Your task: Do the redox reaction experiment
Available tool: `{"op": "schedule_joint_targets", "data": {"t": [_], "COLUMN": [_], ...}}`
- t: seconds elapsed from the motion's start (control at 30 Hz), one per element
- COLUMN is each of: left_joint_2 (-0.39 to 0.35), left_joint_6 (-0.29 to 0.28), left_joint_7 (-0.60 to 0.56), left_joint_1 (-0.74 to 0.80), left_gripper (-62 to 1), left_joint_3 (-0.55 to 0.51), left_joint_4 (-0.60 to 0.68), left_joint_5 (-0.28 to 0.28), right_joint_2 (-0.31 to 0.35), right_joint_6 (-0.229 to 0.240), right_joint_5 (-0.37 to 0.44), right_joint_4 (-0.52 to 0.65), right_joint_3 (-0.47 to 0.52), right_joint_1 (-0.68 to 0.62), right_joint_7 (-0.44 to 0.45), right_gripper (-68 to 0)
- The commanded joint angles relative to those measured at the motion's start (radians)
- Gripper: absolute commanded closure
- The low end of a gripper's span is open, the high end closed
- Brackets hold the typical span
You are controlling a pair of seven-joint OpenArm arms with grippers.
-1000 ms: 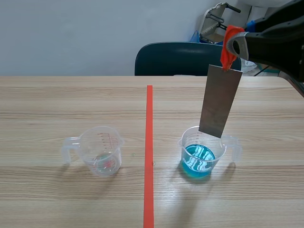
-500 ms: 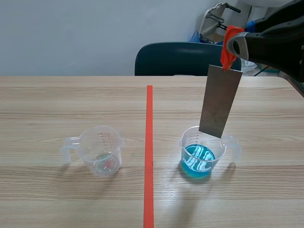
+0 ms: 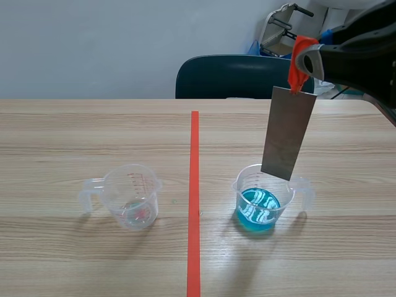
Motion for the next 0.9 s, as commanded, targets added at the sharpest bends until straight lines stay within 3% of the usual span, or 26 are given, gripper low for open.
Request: {"op": "schedule_joint_targets", "data": {"t": [0.0, 0.13, 0.37, 0.6, 0.77, 0.87], "left_joint_2": [0.000, -0.028, -0.138, -0.232, -0.235, -0.231], "left_joint_6": [-0.009, -0.055, -0.156, -0.156, -0.151, -0.115], "left_joint_7": [-0.014, -0.014, -0.005, 0.146, 0.286, 0.368], "left_joint_1": [-0.040, -0.134, -0.327, -0.579, -0.752, -0.845], "left_gripper": [-1.9, -1.9, -1.9, -1.9, -1.9, -1.8], "left_joint_3": [0.005, 0.009, 0.035, 0.223, 0.381, 0.484], "left_joint_4": [0.009, 0.009, 0.009, 0.009, 0.009, 0.008], "left_joint_5": [0.024, 0.072, 0.073, 0.064, -0.005, -0.051], "right_joint_2": [0.014, 0.012, 0.010, 0.010, 0.010, 0.010], "right_joint_6": [-0.004, -0.004, -0.004, -0.004, -0.004, -0.004], "right_joint_5": [0.012, 0.012, 0.012, 0.012, 0.012, 0.012], "right_joint_4": [0.014, 0.014, 0.014, 0.014, 0.014, 0.014], "right_joint_3": [0.008, 0.008, 0.008, 0.008, 0.008, 0.008], "right_joint_1": [0.020, 0.020, 0.020, 0.020, 0.020, 0.020], "right_joint_7": [0.009, 0.009, 0.008, 0.005, 0.005, 0.005], "right_gripper": [-0.6, -0.6, -0.6, -0.6, -0.6, -0.6]}}
